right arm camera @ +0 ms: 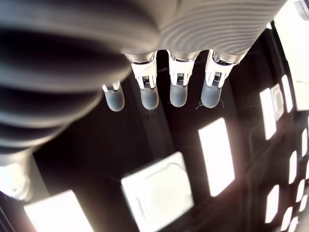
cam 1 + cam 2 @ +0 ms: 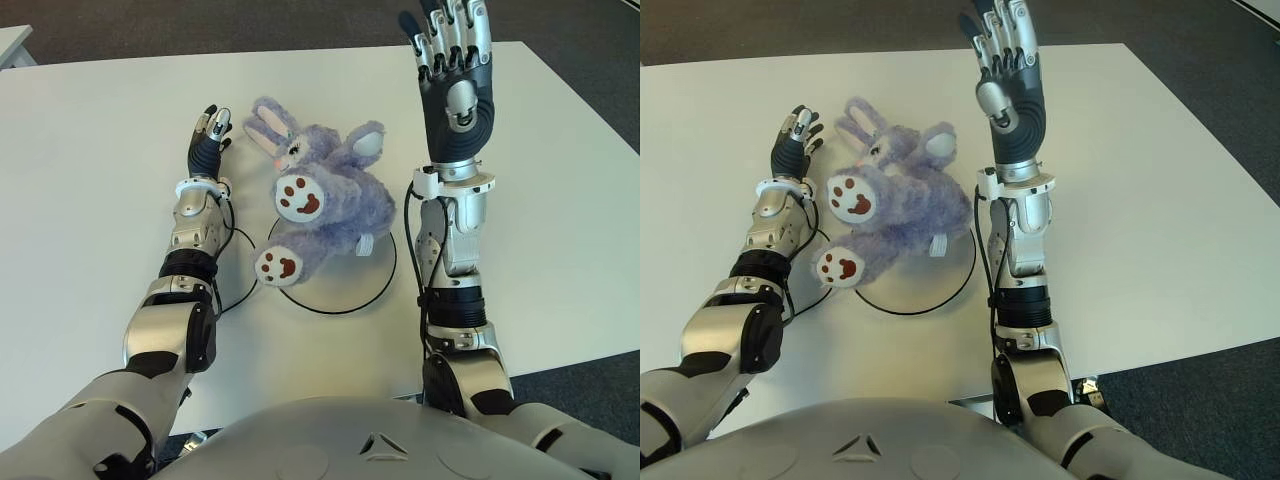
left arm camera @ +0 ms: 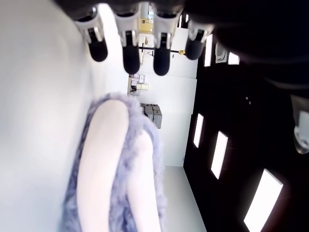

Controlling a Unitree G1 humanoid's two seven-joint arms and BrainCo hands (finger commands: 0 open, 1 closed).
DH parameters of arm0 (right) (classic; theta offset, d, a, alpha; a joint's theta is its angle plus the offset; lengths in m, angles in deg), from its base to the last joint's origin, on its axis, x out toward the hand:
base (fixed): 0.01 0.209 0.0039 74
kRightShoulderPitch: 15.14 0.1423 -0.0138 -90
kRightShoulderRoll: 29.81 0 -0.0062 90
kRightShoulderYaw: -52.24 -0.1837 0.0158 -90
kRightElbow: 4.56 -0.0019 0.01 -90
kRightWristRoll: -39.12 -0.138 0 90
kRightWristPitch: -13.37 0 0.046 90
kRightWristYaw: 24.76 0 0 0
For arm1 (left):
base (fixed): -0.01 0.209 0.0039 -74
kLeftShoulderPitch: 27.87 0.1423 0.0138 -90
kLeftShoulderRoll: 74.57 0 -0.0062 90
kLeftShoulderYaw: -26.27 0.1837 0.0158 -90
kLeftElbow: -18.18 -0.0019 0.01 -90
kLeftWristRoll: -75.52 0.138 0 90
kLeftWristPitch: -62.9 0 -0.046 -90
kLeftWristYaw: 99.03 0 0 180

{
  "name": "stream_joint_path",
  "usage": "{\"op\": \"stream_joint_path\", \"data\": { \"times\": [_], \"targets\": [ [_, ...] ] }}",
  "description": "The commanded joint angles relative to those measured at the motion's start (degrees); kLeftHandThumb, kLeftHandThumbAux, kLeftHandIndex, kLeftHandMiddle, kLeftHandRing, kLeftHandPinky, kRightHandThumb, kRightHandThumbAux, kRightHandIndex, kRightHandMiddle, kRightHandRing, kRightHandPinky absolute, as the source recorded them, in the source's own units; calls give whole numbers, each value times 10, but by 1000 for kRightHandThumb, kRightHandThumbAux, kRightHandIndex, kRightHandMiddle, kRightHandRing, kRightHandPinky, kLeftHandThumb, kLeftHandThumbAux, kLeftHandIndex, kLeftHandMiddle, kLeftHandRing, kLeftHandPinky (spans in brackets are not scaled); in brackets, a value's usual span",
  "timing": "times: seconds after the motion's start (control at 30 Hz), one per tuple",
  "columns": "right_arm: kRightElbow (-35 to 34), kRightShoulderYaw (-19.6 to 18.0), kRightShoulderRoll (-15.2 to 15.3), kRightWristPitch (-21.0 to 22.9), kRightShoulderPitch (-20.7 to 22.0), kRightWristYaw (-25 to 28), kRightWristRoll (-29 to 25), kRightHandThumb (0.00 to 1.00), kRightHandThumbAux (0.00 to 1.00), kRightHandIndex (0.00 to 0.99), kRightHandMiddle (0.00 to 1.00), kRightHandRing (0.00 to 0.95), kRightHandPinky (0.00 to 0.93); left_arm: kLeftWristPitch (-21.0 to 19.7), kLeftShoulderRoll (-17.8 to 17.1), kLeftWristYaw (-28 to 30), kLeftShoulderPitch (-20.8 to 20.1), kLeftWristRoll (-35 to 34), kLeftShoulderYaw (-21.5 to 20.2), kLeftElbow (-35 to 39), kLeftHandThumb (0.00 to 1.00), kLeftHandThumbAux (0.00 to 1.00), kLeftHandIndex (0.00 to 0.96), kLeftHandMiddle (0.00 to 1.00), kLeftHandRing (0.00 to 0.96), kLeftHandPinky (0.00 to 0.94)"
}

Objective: Put the doll into the plate.

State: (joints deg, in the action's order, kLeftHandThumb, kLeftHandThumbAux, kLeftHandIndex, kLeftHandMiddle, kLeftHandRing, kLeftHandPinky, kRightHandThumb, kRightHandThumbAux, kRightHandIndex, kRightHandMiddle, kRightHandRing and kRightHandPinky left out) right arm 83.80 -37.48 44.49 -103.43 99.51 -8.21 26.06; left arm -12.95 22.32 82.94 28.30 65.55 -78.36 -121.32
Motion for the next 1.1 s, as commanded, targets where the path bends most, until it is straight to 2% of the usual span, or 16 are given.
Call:
{"op": "stream_joint_path", "data": {
  "times": [0.03, 0.33, 0.5, 0.6, 0.7, 0.83, 1.1],
  "targets": [
    [17, -8, 8, -16, -3, -6, 19, 193, 443, 69, 53, 26, 49, -20, 1, -3, 15, 2, 1, -8, 0, 405, 0, 142, 123, 24],
    [35, -20, 10, -42, -7, -20, 30, 238, 501, 68, 54, 25, 43, -20, 0, -6, 16, 2, -1, -4, 0, 408, 0, 149, 130, 37],
    [21, -24, 23, -28, -30, -14, 16, 189, 477, 45, 19, 0, 0, -20, -1, -6, 17, 1, -2, -3, 0, 409, 0, 151, 136, 40],
    [26, -29, 34, 4, -32, 1, -17, 145, 458, 41, 6, 0, 0, -20, -1, -3, 17, -1, -3, -3, 0, 408, 0, 147, 131, 44],
    [68, -40, 36, 21, -7, 6, -34, 109, 454, 38, 1, 0, 0, -21, -2, -2, 16, -2, -4, -5, 0, 410, 0, 156, 145, 77],
    [114, -48, 29, 17, 23, 3, -33, 95, 449, 33, 0, 0, 0, -21, -3, -2, 15, -2, -5, -8, 0, 411, 0, 164, 155, 76],
    [203, -69, 15, -27, 73, -31, -7, 85, 456, 9, 0, 0, 0, -19, -3, -2, 15, 0, -3, -6, 0, 410, 0, 167, 159, 87]
  ]
}}
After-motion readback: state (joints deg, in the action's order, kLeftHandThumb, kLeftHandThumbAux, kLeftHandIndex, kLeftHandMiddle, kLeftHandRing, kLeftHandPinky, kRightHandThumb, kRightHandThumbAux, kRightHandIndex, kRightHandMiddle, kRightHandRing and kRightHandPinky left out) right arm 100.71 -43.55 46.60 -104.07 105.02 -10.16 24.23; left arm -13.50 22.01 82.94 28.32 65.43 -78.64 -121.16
